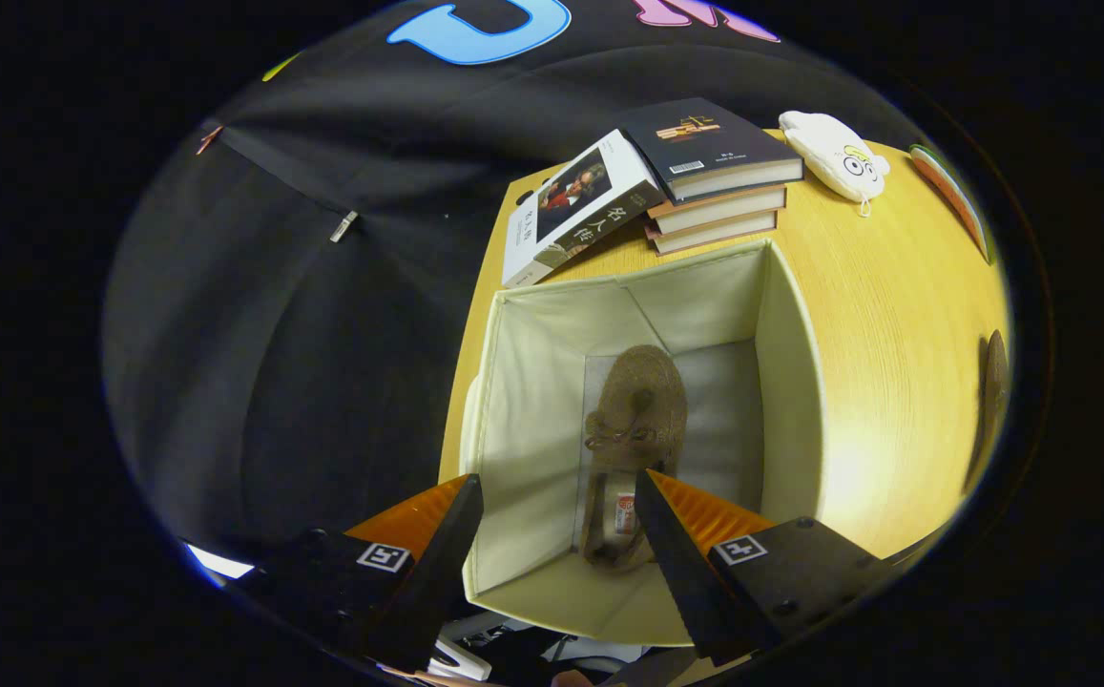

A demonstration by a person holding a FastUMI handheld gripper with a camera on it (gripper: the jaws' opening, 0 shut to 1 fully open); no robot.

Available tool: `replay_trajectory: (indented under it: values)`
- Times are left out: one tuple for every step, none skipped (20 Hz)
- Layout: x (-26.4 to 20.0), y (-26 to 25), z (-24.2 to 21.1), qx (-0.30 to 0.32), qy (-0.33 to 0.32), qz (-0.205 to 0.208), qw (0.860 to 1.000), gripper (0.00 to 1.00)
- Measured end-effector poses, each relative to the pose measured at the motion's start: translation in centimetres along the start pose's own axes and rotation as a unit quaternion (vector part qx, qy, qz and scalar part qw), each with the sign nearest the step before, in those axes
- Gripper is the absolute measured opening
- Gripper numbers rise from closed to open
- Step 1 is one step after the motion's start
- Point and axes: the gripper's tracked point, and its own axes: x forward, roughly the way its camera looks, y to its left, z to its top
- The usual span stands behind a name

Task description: Open the storage box then place both shoes into the box .Put the left shoe in first, then the right shoe, with the right side of both shoes facing outward in a uniform manner.

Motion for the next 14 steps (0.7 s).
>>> replay_trajectory:
  values:
    - [-1.0, -0.2, 0.4, -0.006, -0.008, 0.005, 1.0, 0.99]
    - [-2.2, -0.4, 1.0, -0.013, -0.019, 0.011, 1.0, 0.99]
    - [-3.5, -0.5, 1.6, -0.022, -0.033, 0.019, 0.999, 0.99]
    - [-4.8, -1.0, 2.4, -0.033, -0.047, 0.023, 0.998, 0.99]
    - [-6.1, -1.8, 3.1, -0.047, -0.061, 0.022, 0.997, 0.99]
    - [-7.5, -2.9, 3.8, -0.063, -0.077, 0.018, 0.995, 0.99]
    - [-8.9, -4.0, 4.6, -0.077, -0.093, 0.013, 0.993, 0.99]
    - [-10.3, -5.4, 5.2, -0.091, -0.108, 0.006, 0.99, 0.99]
    - [-11.5, -7.0, 5.7, -0.103, -0.123, -0.002, 0.987, 0.99]
    - [-12.8, -8.8, 6.2, -0.114, -0.137, -0.013, 0.984, 0.99]
    - [-14.2, -10.8, 6.7, -0.123, -0.151, -0.023, 0.981, 0.99]
    - [-15.5, -12.9, 7.1, -0.131, -0.163, -0.036, 0.977, 0.99]
    - [-16.9, -15.1, 7.5, -0.139, -0.177, -0.049, 0.973, 0.99]
    - [-18.1, -17.6, 7.8, -0.149, -0.188, -0.066, 0.969, 0.99]
